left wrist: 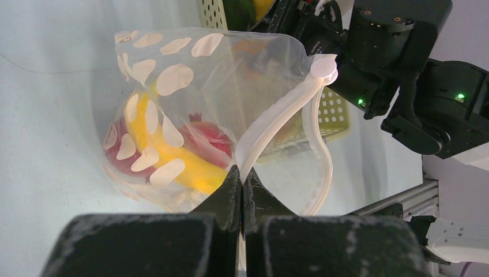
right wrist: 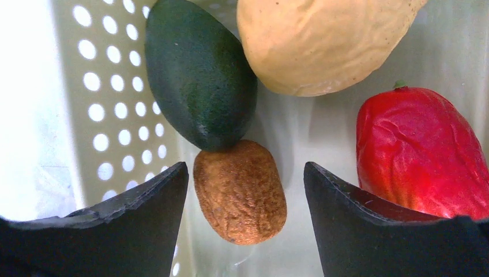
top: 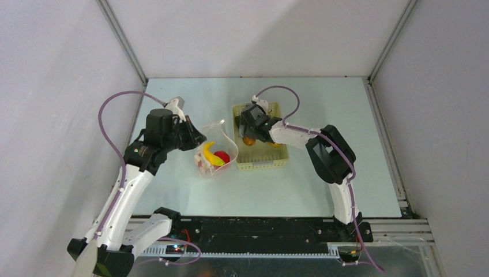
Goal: Place the food in the zip-top bag and seal the zipper
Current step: Pick up the fake fruit from the bin, then place the fake fruit in the zipper food storage bag.
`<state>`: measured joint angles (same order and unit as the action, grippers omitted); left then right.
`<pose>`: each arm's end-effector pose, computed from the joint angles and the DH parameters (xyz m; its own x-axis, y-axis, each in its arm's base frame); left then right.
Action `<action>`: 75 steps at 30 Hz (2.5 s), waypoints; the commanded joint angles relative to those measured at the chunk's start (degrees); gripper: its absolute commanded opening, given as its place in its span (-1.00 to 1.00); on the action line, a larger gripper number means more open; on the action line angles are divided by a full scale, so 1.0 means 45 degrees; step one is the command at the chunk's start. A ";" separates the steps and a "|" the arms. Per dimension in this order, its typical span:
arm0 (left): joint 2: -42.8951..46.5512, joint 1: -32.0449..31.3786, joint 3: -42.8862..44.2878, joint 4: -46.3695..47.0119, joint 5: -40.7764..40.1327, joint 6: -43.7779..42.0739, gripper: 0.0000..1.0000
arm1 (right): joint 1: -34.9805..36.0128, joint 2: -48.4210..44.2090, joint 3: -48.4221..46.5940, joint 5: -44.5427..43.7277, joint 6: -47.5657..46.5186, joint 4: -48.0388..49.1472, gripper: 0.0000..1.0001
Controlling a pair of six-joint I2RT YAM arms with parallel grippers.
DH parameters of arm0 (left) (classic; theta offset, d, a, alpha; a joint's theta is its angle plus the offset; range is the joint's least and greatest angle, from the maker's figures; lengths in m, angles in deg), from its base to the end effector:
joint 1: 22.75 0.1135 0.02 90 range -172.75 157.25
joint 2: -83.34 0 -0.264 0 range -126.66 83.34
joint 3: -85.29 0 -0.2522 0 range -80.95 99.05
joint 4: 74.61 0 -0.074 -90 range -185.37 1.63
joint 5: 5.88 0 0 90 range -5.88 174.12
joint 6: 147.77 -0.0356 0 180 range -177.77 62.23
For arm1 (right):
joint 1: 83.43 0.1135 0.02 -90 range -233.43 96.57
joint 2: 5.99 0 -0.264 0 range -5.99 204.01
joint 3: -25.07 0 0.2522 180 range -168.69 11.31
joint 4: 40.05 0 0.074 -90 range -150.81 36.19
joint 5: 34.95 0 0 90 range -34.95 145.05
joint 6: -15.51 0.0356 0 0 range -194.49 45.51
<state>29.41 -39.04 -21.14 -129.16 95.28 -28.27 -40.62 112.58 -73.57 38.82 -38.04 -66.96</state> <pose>0.1818 -0.0603 0.3493 -0.6886 -0.3021 -0.6592 0.1016 0.8599 -0.5002 0.3423 0.3035 0.1805 -0.7348 0.0969 -0.6714 -0.0941 0.9656 0.2424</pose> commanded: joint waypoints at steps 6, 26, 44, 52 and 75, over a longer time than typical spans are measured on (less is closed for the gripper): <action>0.0206 0.0163 0.0439 0.0535 0.0365 -0.0168 -1.00 | 0.0260 0.0479 -0.0747 -0.0418 -0.0379 -0.0252 0.53; 0.0224 0.0203 0.0430 0.0570 0.0484 -0.0152 -1.00 | 0.0612 -0.0141 -0.0018 -0.0823 -0.1449 -0.0257 0.10; 0.0101 0.0200 0.0346 0.0681 0.0745 -0.0085 -1.00 | 0.0680 -0.4910 0.2226 -0.0724 -0.1258 0.0138 -0.28; 0.0032 0.0196 0.0305 0.0743 0.0914 -0.0073 -1.00 | 0.1138 -0.7927 0.3683 0.1738 -0.1277 0.1571 -0.28; -0.0108 0.0193 0.0239 0.0877 0.1249 -0.0052 -1.00 | 0.3050 -0.7937 0.3726 0.4110 -0.2446 0.4085 -0.04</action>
<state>28.88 -38.67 -21.14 -127.88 99.23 -28.25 -28.07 75.18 -54.30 58.10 -46.63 -50.43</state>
